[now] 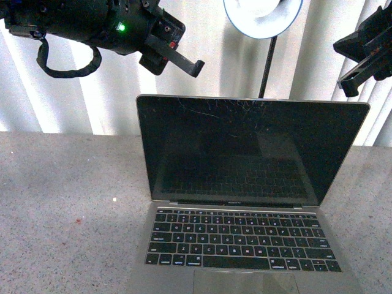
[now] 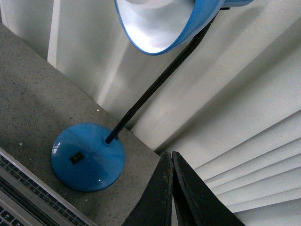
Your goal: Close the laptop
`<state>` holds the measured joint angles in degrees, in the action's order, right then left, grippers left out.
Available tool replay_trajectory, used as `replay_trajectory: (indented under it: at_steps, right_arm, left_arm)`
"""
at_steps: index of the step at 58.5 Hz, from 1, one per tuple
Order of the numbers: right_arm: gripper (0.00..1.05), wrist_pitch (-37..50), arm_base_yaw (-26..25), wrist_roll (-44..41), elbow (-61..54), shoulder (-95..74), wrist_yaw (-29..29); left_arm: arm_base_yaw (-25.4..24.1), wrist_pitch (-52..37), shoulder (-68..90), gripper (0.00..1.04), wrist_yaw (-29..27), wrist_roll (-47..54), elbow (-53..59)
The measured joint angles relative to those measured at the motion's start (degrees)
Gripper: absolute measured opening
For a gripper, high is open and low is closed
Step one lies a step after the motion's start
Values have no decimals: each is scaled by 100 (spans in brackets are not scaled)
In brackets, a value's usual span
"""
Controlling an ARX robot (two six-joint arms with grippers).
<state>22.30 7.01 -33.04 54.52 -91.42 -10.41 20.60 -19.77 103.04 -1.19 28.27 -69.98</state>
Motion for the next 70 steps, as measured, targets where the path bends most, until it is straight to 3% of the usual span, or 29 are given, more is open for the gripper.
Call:
replay_trajectory:
  at_steps: [5,28,70]
  right_arm:
    - [3,-166,0,-125,66,-63,-157]
    - [3,-981,7,-883,319,-361,-778]
    - [3,-1801,-37,-1327,468,-378,-1080]
  left_arm:
    - [46,118,79,3,-35,177,-90]
    - [321,1005,385,4,-188,625,-411]
    - [321,1504,223,4,-63,837,-337]
